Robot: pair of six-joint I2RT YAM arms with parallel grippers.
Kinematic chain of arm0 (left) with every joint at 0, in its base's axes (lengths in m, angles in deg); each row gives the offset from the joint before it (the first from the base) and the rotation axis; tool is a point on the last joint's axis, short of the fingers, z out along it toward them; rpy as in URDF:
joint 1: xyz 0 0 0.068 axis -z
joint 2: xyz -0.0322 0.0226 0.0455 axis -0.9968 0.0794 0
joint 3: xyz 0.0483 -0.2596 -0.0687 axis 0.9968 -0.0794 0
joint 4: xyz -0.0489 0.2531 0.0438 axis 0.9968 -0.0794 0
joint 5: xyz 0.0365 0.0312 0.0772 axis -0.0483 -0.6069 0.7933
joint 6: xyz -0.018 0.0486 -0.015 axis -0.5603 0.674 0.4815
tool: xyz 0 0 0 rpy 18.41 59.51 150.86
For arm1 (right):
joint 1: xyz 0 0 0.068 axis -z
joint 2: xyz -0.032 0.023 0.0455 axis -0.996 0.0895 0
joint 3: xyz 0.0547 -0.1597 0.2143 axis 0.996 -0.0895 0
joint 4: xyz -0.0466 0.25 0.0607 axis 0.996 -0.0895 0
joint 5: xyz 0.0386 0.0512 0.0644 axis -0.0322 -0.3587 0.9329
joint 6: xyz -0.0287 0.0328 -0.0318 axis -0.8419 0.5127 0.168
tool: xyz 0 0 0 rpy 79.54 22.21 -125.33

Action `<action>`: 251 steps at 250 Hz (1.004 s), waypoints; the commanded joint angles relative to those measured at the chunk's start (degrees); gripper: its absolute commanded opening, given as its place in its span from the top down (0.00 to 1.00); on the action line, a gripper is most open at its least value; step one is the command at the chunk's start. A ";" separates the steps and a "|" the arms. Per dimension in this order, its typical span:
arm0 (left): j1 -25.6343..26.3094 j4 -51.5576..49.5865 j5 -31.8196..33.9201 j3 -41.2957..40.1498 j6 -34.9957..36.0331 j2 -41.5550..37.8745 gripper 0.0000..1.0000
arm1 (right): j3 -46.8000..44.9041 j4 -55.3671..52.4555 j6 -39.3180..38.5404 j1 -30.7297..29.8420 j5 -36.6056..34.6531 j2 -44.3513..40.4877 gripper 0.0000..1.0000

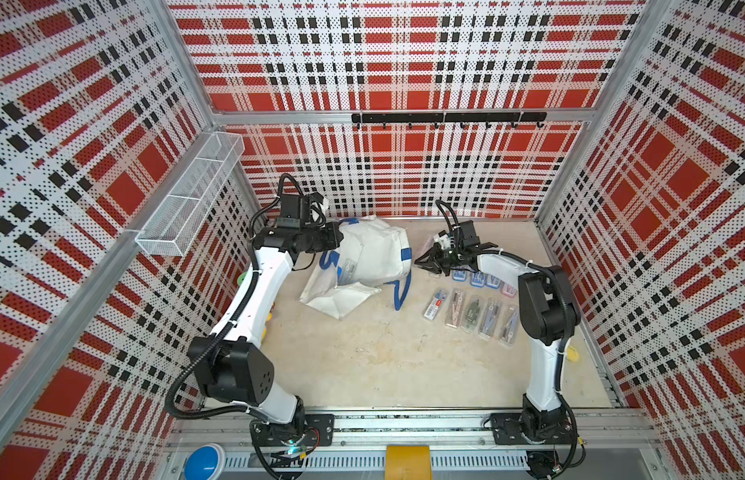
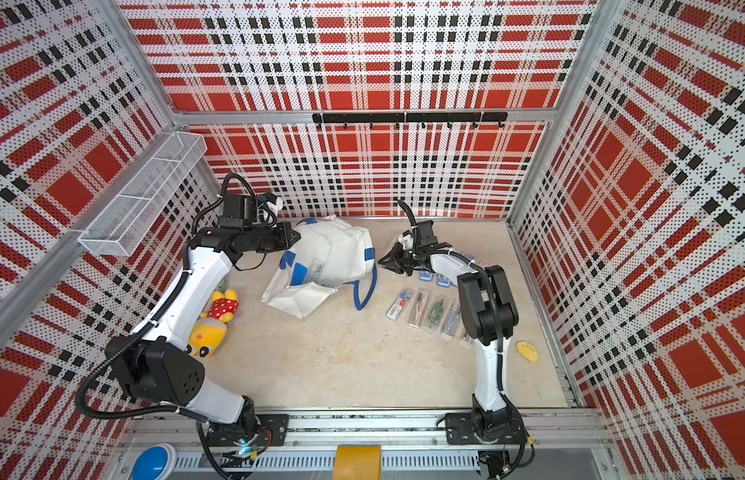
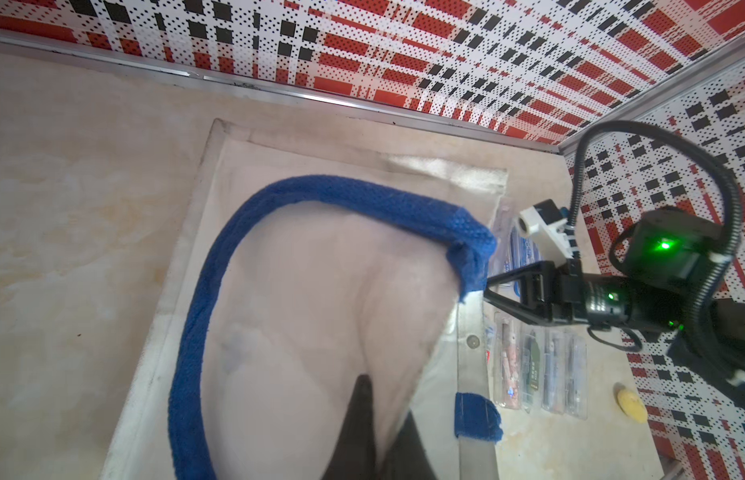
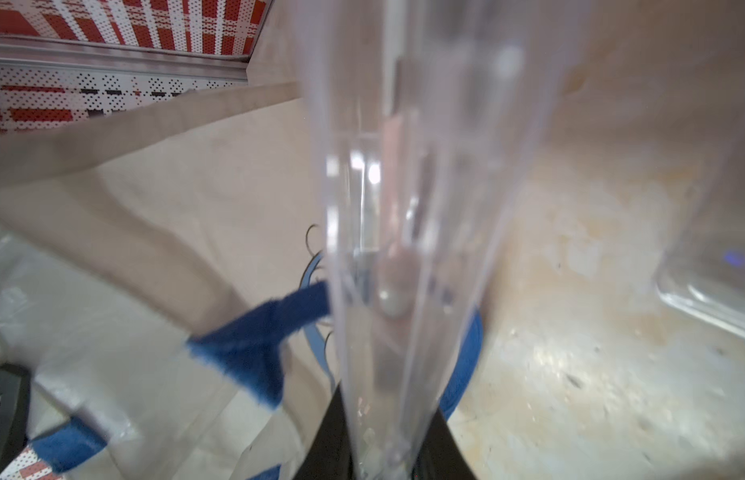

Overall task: Take out the compass set from the canvas bag
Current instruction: Place the compass set at the center of the board.

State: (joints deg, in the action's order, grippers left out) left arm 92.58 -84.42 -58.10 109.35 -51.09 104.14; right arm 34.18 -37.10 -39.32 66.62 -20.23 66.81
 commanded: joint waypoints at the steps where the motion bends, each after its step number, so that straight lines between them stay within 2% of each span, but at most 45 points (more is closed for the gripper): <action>1: -0.59 -1.40 -0.97 2.54 1.14 0.58 1.00 | 5.90 0.19 -0.69 0.15 0.32 4.16 0.84; 51: -1.13 -1.84 -1.57 3.01 1.66 0.66 1.00 | 13.04 -4.83 -2.76 0.37 -0.07 10.00 0.83; 183: -1.15 -2.02 -2.41 3.26 1.67 1.21 1.00 | 12.84 -7.69 -1.70 0.75 -2.50 14.01 0.77; 251: 0.11 -1.87 -2.32 3.10 1.46 0.77 1.00 | 10.18 -7.47 -1.47 0.83 -3.81 10.43 0.59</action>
State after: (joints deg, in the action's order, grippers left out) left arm 92.06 -86.28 -58.97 111.16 -49.54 105.48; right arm 45.79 -45.36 -40.46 67.28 -22.88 80.34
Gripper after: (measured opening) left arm 0.068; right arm 0.380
